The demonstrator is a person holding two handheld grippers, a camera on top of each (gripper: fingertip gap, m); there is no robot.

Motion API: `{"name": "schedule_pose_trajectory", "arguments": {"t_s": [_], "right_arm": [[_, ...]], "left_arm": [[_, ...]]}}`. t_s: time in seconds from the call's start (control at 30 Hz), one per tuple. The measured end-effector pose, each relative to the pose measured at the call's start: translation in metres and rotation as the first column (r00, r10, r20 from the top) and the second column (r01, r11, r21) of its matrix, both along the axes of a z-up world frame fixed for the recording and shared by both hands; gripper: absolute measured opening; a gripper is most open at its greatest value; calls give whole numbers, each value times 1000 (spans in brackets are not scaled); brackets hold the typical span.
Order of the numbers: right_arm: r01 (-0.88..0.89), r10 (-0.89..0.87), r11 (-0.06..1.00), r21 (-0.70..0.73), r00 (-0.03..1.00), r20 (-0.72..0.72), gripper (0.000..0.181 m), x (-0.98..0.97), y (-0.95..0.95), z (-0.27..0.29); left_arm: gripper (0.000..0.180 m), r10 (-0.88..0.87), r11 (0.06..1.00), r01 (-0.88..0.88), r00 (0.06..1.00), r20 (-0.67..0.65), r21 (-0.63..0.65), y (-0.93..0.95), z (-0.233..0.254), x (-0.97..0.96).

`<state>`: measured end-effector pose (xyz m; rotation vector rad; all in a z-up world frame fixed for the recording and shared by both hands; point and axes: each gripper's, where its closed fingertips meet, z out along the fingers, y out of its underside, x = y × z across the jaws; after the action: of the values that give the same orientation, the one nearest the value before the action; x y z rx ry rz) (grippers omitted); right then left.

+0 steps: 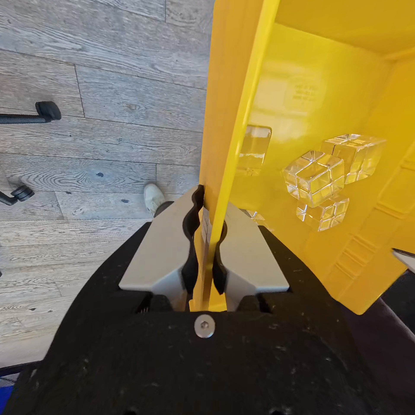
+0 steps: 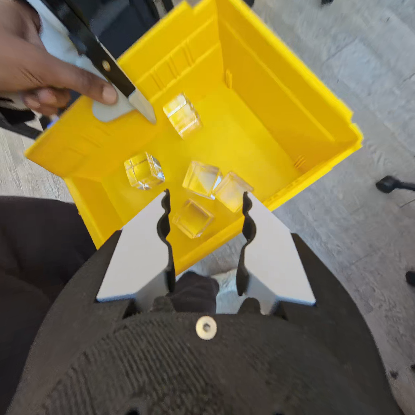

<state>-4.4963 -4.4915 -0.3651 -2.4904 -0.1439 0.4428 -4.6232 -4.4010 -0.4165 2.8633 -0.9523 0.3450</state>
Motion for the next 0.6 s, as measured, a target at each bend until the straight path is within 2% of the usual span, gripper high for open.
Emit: {"name": "schedule_pose_trajectory", "arguments": {"t_s": [0.1, 0.13, 0.17, 0.2, 0.23, 0.27, 0.33, 0.43, 0.47, 0.5, 0.53, 0.6], "right_arm": [[124, -119, 965, 231, 992, -36, 61, 60, 53, 64], [169, -166, 956, 238, 986, -31, 63, 80, 67, 69], [194, -197, 964, 180, 980, -4, 61, 96, 78, 59], [187, -191, 978, 94, 981, 33, 47, 106, 87, 42], [163, -167, 985, 52, 983, 71, 40, 114, 98, 31], [156, -164, 985, 69, 979, 124, 39, 128, 116, 29], [204, -223, 972, 113, 955, 195, 50, 161, 157, 35], [238, -234, 968, -76, 970, 60, 71, 170, 216, 22], [224, -227, 967, -120, 974, -8, 71, 167, 241, 22], [204, -213, 969, -139, 976, -49, 78, 165, 269, 22], [183, -191, 969, -164, 981, -33, 80, 170, 296, 19], [168, -146, 947, -273, 984, 97, 60, 198, 344, 0]], "left_arm": [[0, 84, 996, -84, 994, 63, 0, 38, 11, 35], [0, 102, 995, -102, 992, 78, 2, 52, 13, 46], [0, 116, 993, -117, 989, 91, 1, 66, 13, 57], [0, 136, 991, -136, 985, 108, -9, 83, 12, 68], [0, 170, 985, -167, 977, 132, -31, 99, 9, 79], [0, 216, 976, -208, 965, 151, -63, 117, 5, 90], [0, 261, 963, -244, 948, 184, -112, 158, -1, 113], [1, 265, 962, -243, 945, 193, -127, 228, 5, 143], [1, 244, 967, -223, 949, 198, -125, 253, 9, 154], [1, 222, 973, -201, 953, 208, -116, 280, 15, 167], [0, 216, 975, -197, 951, 220, -106, 309, 22, 180], [1, 178, 984, -169, 955, 237, -55, 369, 39, 207]]}}
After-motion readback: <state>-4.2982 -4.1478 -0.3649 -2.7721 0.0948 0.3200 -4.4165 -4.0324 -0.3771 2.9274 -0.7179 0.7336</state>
